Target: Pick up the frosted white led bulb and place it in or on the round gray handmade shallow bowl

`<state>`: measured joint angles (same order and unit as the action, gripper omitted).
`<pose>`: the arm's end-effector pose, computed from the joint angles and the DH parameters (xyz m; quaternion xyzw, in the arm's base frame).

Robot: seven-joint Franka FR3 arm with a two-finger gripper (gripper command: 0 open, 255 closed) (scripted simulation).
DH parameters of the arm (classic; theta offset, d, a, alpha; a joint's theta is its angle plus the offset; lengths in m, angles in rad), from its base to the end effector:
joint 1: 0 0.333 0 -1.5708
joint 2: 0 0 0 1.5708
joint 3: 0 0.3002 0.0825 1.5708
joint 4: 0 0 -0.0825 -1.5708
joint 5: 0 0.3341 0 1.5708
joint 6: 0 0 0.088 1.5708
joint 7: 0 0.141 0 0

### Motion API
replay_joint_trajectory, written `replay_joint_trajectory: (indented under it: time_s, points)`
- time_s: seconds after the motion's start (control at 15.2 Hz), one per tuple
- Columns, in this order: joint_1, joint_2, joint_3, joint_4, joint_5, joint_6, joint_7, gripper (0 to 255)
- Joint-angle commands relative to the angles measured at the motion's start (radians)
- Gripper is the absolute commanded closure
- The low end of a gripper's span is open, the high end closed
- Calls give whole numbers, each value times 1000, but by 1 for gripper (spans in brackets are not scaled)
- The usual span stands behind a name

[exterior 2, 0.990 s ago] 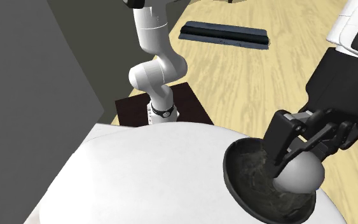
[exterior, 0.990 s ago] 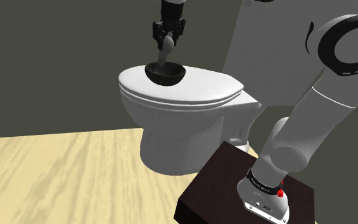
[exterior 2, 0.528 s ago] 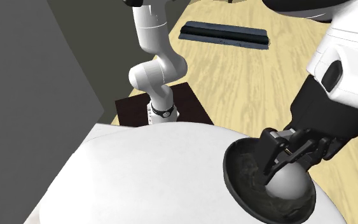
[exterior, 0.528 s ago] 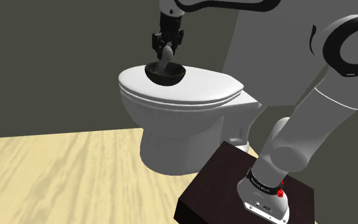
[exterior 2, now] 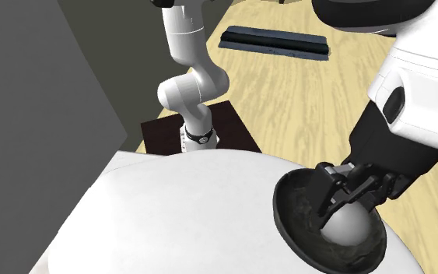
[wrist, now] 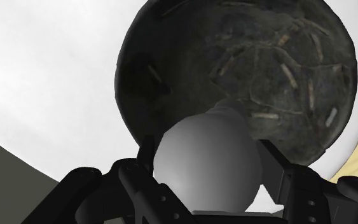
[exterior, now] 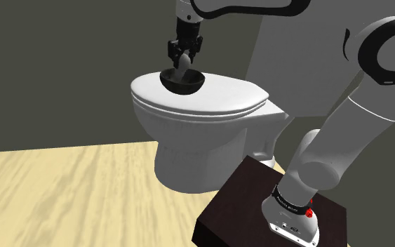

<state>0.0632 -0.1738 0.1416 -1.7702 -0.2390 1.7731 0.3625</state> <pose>0.4721 0.0745 0.5968 0.9856 -0.0642 0.1195 0.1012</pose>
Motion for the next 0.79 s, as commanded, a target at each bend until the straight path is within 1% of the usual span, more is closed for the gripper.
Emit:
replay_joint_trajectory:
  time_s: [0.0,0.33,0.59,0.73]
  points:
    - [0,0,0,0,0,0,0,0]
    - [0,0,0,0,0,0,0,0]
    - [10,11,18,137,1,-129,-3,0]
    - [10,11,18,137,1,-129,-3,0]
